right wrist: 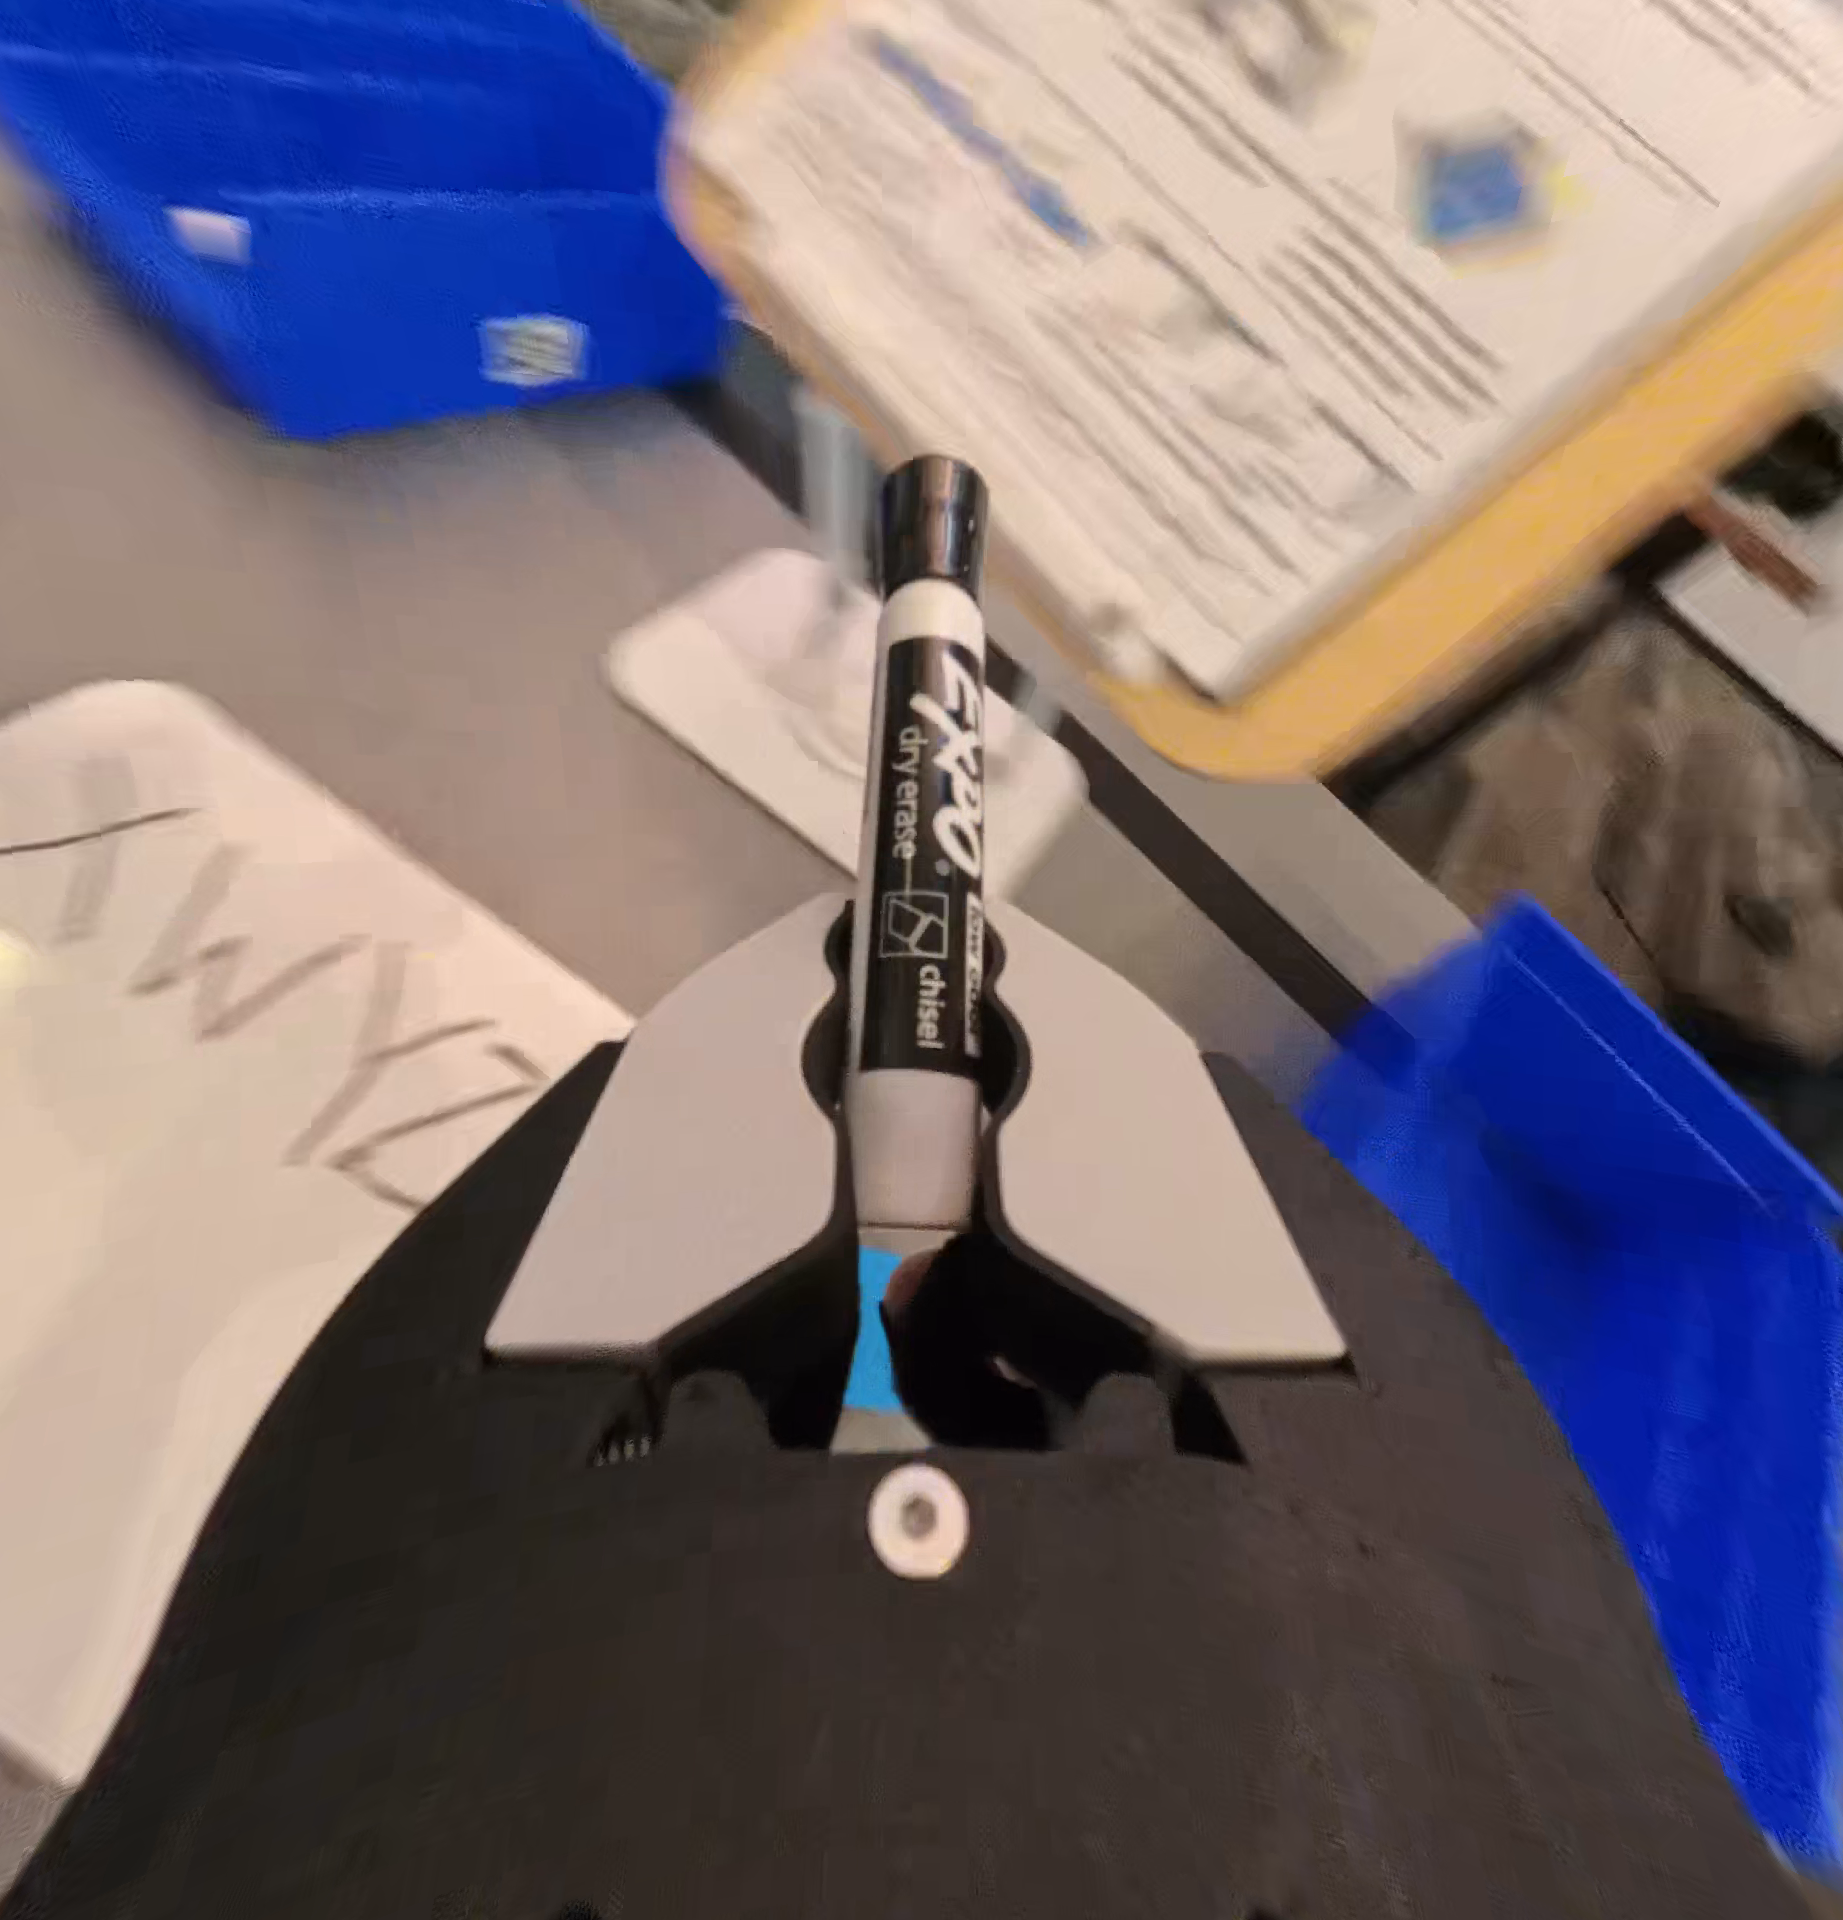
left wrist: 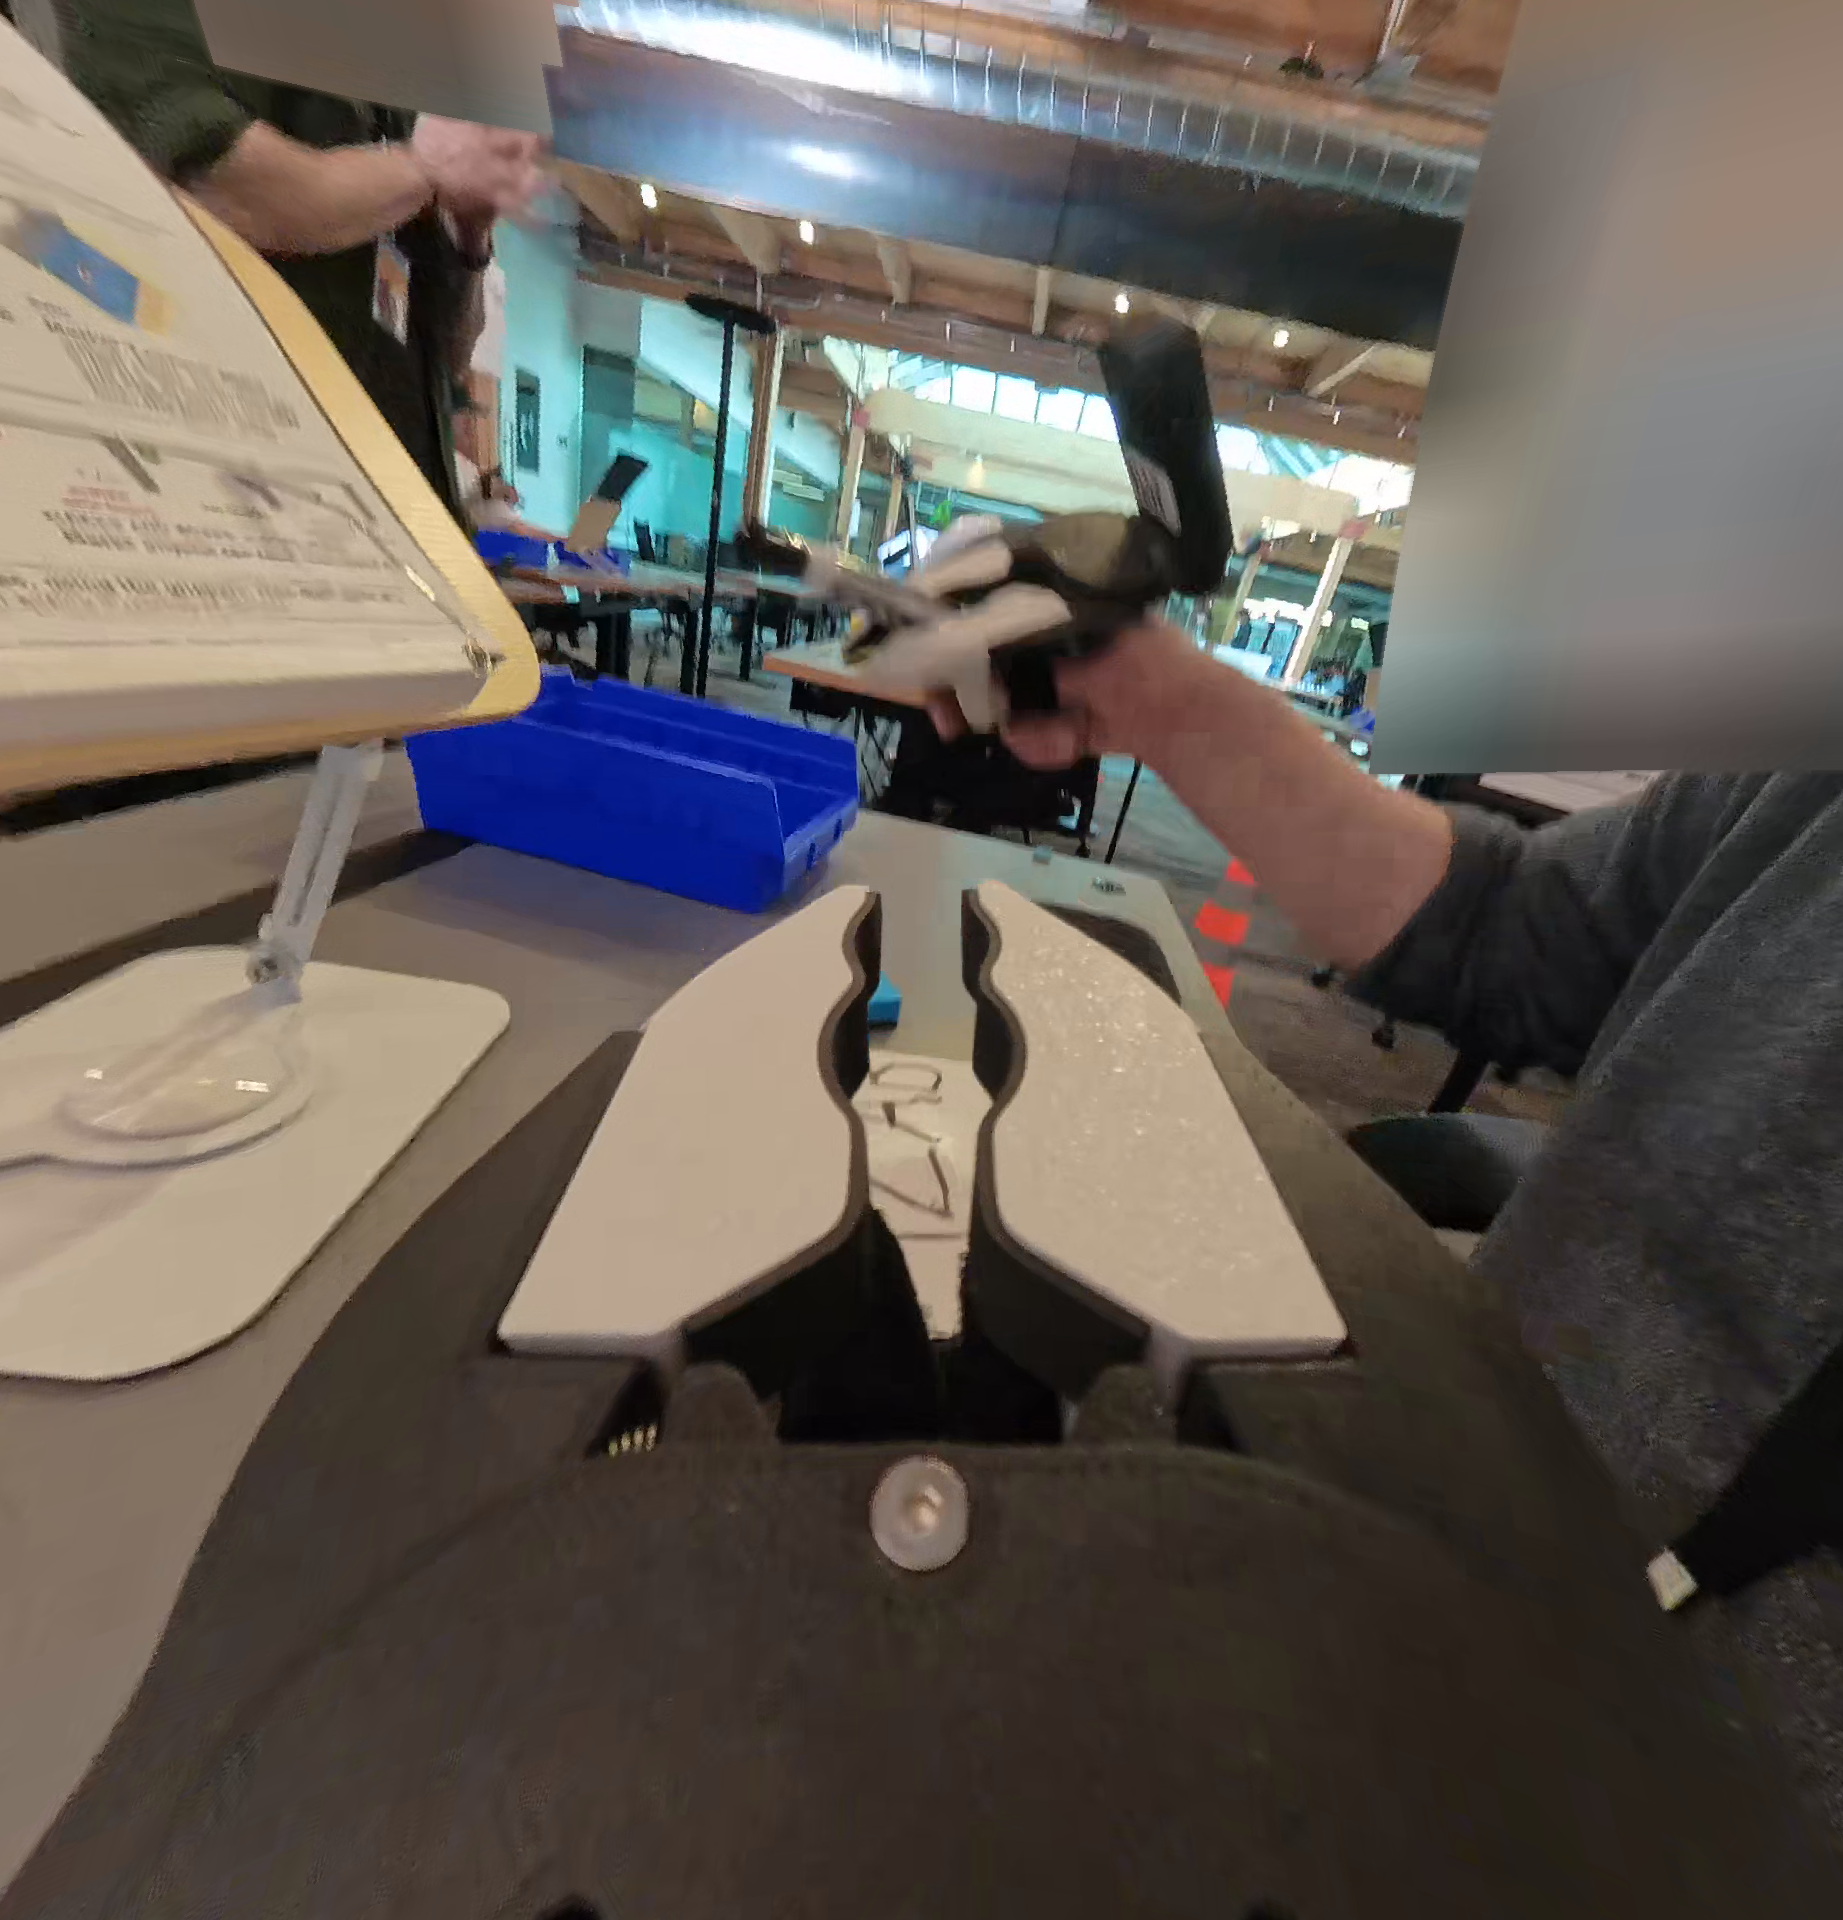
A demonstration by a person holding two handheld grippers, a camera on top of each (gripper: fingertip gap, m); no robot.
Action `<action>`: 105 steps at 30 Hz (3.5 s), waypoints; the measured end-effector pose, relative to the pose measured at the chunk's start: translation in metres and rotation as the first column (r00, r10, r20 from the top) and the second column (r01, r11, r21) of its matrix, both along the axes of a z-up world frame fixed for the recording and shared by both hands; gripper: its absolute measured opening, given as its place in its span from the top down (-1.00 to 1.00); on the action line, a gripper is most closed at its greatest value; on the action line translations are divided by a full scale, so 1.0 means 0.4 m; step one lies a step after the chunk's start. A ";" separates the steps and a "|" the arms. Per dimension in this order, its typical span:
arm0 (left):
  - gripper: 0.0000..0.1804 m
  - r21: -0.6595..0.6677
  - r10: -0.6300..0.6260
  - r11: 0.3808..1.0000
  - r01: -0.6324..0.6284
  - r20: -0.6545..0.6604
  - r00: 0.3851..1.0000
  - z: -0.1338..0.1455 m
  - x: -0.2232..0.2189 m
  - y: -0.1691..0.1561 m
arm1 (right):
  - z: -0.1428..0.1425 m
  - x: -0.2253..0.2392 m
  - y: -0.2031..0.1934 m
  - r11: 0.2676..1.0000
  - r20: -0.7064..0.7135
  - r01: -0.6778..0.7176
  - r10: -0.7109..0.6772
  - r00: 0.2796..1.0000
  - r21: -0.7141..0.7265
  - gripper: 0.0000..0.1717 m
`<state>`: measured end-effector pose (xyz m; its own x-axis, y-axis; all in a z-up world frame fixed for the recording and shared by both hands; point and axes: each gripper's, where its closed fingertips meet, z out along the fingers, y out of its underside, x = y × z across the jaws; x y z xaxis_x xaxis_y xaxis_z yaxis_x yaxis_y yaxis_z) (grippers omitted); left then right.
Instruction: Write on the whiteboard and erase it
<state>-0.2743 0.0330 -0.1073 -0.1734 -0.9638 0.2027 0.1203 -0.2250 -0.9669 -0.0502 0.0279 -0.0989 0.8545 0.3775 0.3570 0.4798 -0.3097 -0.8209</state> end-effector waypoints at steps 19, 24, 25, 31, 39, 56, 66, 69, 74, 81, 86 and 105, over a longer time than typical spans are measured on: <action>0.86 -0.089 0.005 0.996 -0.024 -0.204 0.979 -0.152 0.053 0.034 | -0.418 0.635 0.202 0.570 0.124 0.523 -0.592 0.796 -0.633 0.75; 0.84 -0.092 0.006 0.995 -0.027 -0.221 0.975 -0.162 0.054 0.035 | -0.407 0.646 0.188 0.568 0.152 0.526 -0.575 0.804 -0.633 0.47; 0.83 -0.088 0.014 0.996 -0.034 -0.224 0.975 -0.162 0.054 0.037 | -0.383 0.649 0.184 0.592 0.146 0.534 -0.577 0.804 -0.604 0.46; 0.75 -0.061 0.062 0.995 -0.081 -0.267 0.962 -0.167 0.046 0.060 | -0.194 0.574 0.052 0.746 0.272 0.533 -0.460 0.846 -0.399 0.39; 0.60 0.095 0.077 0.995 -0.044 -0.378 0.922 -0.156 0.040 0.034 | -0.301 0.240 -0.102 0.804 0.276 0.200 -0.046 0.960 -0.561 0.21; 0.59 0.137 -0.204 0.889 0.437 -0.735 0.647 -0.401 0.020 -0.341 | -0.482 0.164 -0.085 0.698 0.227 0.189 -0.038 0.973 -0.691 0.32; 0.99 0.135 -0.175 0.875 0.465 -0.808 0.563 -0.473 0.002 -0.369 | -0.435 -0.017 -0.110 0.749 0.118 0.005 0.098 0.988 -0.663 0.34; 0.99 0.110 -0.180 0.889 0.445 -0.809 0.559 -0.474 0.004 -0.367 | -0.478 -0.032 -0.105 0.748 0.220 0.065 0.110 0.969 -0.660 0.33; 0.99 0.176 -0.103 0.898 0.402 -0.806 0.582 -0.475 0.014 -0.354 | -0.477 -0.039 -0.141 0.727 0.226 0.021 0.187 0.956 -0.686 0.34; 0.98 0.164 -0.098 0.910 0.380 -0.807 0.583 -0.476 0.021 -0.349 | -0.478 -0.082 -0.109 0.729 0.189 -0.023 0.208 0.960 -0.684 0.34; 0.98 0.178 -0.077 0.915 0.363 -0.804 0.589 -0.476 0.026 -0.345 | -0.479 -0.021 -0.050 0.754 0.193 0.072 0.073 0.978 -0.653 0.34; 0.98 0.176 -0.068 0.923 0.342 -0.800 0.596 -0.476 0.035 -0.342 | -0.484 -0.138 -0.090 0.700 0.188 -0.146 0.376 0.907 -0.699 0.35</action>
<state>-0.2604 -0.1037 -0.2976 -0.2857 -0.9545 0.0857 -0.7080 0.1499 -0.6901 -0.1054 -0.0082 -0.2925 0.5794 0.8024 0.1429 0.8043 -0.5345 -0.2596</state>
